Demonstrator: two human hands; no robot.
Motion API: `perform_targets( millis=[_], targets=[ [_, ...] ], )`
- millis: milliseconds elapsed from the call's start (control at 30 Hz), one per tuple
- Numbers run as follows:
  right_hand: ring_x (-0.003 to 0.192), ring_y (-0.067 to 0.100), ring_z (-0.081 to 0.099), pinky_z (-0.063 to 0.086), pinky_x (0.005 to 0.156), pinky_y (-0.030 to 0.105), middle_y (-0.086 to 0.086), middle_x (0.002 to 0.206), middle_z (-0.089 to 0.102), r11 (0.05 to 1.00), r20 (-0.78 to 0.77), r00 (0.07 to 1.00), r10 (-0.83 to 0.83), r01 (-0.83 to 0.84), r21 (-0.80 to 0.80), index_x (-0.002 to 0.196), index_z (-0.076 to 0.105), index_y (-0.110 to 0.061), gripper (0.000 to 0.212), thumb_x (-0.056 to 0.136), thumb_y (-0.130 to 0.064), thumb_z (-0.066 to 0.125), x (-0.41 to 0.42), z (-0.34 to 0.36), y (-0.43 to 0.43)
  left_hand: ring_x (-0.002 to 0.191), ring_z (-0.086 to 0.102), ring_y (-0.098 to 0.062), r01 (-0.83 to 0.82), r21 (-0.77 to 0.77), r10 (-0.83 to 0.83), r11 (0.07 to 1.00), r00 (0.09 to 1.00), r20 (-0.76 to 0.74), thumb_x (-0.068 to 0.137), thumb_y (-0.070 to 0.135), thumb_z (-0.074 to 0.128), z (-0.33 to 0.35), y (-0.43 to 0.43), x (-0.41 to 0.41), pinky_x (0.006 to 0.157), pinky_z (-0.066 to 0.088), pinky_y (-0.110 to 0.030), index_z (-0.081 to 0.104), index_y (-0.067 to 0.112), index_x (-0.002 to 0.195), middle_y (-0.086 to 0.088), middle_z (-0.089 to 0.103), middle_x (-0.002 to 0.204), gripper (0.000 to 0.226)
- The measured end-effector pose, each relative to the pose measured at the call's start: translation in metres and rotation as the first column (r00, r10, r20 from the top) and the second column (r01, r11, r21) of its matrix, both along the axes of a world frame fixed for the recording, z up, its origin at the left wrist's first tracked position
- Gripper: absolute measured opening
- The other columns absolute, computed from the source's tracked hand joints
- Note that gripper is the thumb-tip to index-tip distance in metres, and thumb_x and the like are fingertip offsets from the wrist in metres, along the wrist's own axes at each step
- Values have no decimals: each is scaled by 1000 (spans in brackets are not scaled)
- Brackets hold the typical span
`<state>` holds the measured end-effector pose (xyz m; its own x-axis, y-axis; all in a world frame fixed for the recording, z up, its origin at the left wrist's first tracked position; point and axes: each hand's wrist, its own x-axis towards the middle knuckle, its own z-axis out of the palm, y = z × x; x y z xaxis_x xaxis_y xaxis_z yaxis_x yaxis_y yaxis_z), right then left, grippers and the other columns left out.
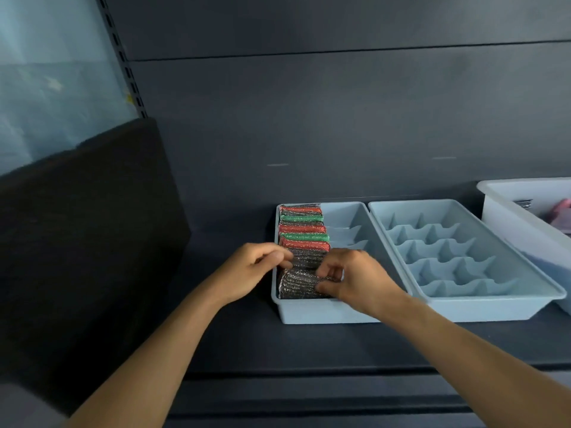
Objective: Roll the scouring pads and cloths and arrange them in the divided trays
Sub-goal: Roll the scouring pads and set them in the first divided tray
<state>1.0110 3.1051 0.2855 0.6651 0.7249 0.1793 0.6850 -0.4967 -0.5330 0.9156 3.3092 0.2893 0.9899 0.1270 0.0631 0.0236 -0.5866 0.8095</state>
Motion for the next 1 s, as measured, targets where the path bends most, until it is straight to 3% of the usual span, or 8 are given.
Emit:
perform_targets(
  millis=[67, 167, 267, 433, 567, 800, 933, 1000],
  targets=[
    [77, 10, 54, 49, 71, 29, -13, 84, 58, 996, 94, 995, 30, -22, -84, 81, 66, -26, 11, 77, -29, 75, -2, -2, 8, 105, 62, 6, -15, -32, 14, 999, 1000, -25, 100, 29, 51, -2, -2, -6, 87, 44, -7, 67, 23, 117, 10, 72, 108, 23],
    [83, 10, 54, 48, 72, 28, -13, 92, 58, 988, 134, 990, 47, -26, -154, 86, 67, -26, 12, 77, -31, 74, 0, -3, 17, 107, 56, 5, -28, 160, 36, 987, 998, -50, 91, 28, 67, -8, -3, -10, 92, 41, -13, 67, 35, 112, 19, 64, 110, 22],
    [87, 8, 53, 43, 72, 25, -15, 96, 56, 978, 134, 987, 86, -59, -200, 94, 67, -29, 18, 79, -35, 74, 2, 0, 18, 109, 53, 3, -84, 259, 102, 962, 993, -56, 90, 25, 69, -8, -7, -11, 95, 39, -16, 67, 37, 112, 17, 58, 113, 26],
    [96, 6, 54, 48, 84, 29, -12, 107, 59, 993, 91, 989, 113, -115, 12, 112, 67, -28, 28, 85, -36, 69, 16, 10, -17, 102, 52, 14, -107, 248, 92, 963, 993, 71, 91, 27, 66, 11, -28, 0, 90, 43, -14, 66, 32, 115, 25, 62, 105, 24],
    [94, -1, 52, 40, 79, 15, -14, 101, 61, 988, 62, 998, 8, -17, 155, 103, 70, -28, 17, 86, -27, 70, 44, 15, -77, 100, 61, 10, -19, 160, -9, 987, 986, 169, 92, 19, 65, 27, -68, 33, 89, 46, -13, 68, 28, 113, 21, 68, 103, 23],
    [81, 6, 61, 43, 70, 14, -5, 88, 69, 902, 1, 957, -290, 273, 333, 86, 74, -19, 10, 85, -10, 69, 103, 36, -208, 96, 66, 1, 214, 59, -222, 975, 940, 261, 87, 29, 63, 41, -198, 135, 91, 50, -29, 68, 32, 107, 14, 73, 97, 20],
    [73, -5, 59, 41, 70, 7, -8, 82, 70, 868, -9, 909, -417, 401, 291, 87, 74, -8, 8, 85, -4, 67, 140, 50, -288, 94, 66, 0, 324, 28, -321, 946, 914, 248, 92, 18, 65, 45, -279, 192, 91, 48, -23, 69, 21, 109, 9, 74, 98, 18],
    [76, 5, 61, 48, 78, 21, 0, 86, 72, 853, 30, 873, -487, 467, 234, 87, 75, -9, 9, 85, -5, 67, 164, 52, -328, 91, 66, -1, 349, 7, -342, 937, 911, 231, 92, 13, 64, 47, -314, 220, 86, 47, -18, 69, 18, 108, 5, 74, 98, 18]
  ],
)
